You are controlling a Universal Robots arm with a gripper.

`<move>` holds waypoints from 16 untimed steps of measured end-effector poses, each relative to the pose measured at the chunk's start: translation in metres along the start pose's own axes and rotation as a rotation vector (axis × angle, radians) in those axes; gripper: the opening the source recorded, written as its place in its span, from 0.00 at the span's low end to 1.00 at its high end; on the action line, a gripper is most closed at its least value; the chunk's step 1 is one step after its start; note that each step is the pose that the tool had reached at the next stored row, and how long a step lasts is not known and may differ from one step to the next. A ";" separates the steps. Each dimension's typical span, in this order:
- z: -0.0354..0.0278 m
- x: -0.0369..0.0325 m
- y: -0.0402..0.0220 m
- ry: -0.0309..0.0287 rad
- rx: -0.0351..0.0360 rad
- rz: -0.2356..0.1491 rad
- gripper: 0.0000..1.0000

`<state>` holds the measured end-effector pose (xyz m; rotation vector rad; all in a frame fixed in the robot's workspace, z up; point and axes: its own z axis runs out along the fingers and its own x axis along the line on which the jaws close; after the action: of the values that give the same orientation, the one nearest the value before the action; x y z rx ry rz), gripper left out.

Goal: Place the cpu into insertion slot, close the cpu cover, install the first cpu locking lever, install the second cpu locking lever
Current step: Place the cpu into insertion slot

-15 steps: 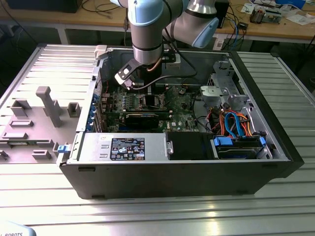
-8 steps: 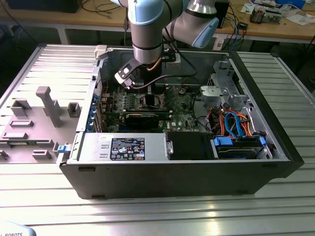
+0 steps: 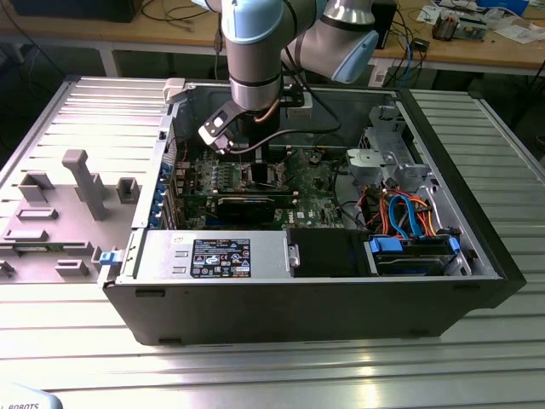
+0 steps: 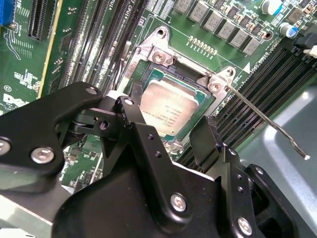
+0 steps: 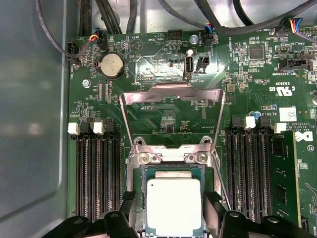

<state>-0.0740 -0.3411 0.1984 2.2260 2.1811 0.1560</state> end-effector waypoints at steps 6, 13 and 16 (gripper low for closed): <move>-0.0036 0.0001 0.0008 -0.0130 0.0034 -0.001 0.65; -0.0097 0.0005 0.0036 -0.0163 0.0194 0.000 0.65; -0.0098 0.0005 0.0036 -0.0164 0.0194 0.000 0.64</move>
<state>-0.0712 -0.3412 0.2084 2.2286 2.1842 0.1166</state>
